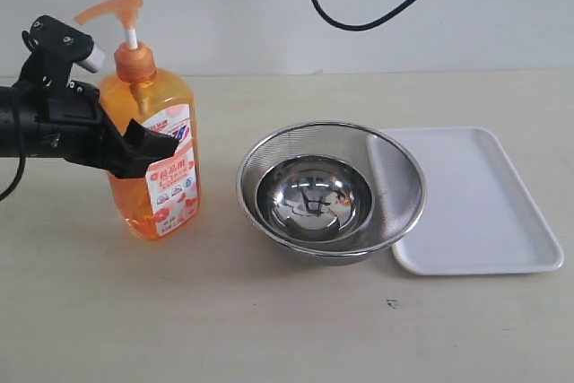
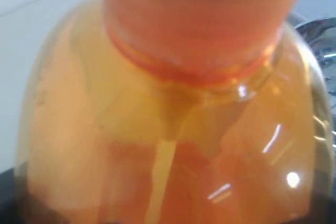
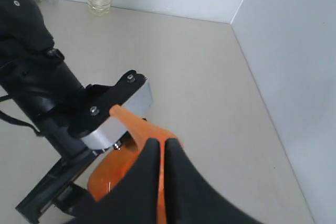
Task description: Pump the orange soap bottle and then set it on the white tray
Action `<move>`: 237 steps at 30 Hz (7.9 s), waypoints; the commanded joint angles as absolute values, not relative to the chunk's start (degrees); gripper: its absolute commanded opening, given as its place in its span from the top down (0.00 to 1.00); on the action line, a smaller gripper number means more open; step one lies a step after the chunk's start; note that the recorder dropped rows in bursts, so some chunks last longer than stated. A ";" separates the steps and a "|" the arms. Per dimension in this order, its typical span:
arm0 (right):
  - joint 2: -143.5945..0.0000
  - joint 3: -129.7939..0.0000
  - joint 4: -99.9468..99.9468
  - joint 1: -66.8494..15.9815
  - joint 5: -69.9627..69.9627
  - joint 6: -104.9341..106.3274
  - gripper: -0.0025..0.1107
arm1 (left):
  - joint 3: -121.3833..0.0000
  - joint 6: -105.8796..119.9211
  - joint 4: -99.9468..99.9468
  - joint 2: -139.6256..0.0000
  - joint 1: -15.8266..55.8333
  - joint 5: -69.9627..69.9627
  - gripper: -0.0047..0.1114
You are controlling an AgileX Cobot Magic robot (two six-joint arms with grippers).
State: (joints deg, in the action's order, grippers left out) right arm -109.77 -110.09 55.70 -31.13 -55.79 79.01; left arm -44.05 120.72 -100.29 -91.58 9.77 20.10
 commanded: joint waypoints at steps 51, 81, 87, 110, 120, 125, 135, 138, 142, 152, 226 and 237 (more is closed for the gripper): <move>-118.96 -122.91 44.13 -39.84 -55.31 69.16 0.98 | -44.54 97.23 -93.59 -88.11 26.04 -12.62 0.92; -116.66 -122.91 28.87 -39.95 -61.63 57.97 0.98 | -44.54 97.23 -93.59 -88.11 26.04 -12.98 0.92; -116.66 -122.91 27.18 -39.95 -62.39 56.88 0.98 | -44.54 97.23 -93.59 -88.11 26.04 -13.69 0.92; -107.08 -122.26 12.22 -39.84 -69.96 51.93 0.98 | -44.54 97.23 -93.59 -88.11 26.04 -13.34 0.92; -103.27 -114.17 13.34 -31.71 -69.96 49.04 0.98 | -44.54 97.23 -93.75 -88.11 25.91 -13.44 0.92; -103.27 -109.75 17.81 -26.44 -69.96 49.99 0.98 | -44.54 95.05 -93.75 -88.11 26.14 -16.47 0.92; -103.27 -107.31 18.18 -24.99 -69.96 51.91 0.98 | -44.75 86.82 -91.49 -88.11 34.32 -35.80 0.92; -103.27 -107.31 18.18 -24.99 -69.82 52.17 0.98 | -44.75 84.36 -91.36 -88.11 35.86 -36.74 0.92; -103.27 -107.31 18.18 -24.99 -68.52 52.56 0.98 | -44.55 76.92 -86.24 -88.94 39.76 -41.44 0.92; -103.27 -107.31 18.08 -24.99 -66.04 52.79 0.98 | -44.67 71.38 -79.99 -98.38 45.24 -47.30 0.92; -103.20 -107.31 43.89 -23.08 -64.19 63.59 0.98 | -50.43 71.54 -82.47 -103.12 51.88 -51.03 0.92; -104.63 -107.31 42.79 -23.93 -65.03 60.72 0.98 | -50.43 71.54 -82.47 -103.12 51.88 -51.00 0.92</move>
State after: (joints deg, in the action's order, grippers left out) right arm -104.91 -107.28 42.61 -23.50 -64.50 61.78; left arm -49.96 71.09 -83.72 -103.08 51.72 -48.59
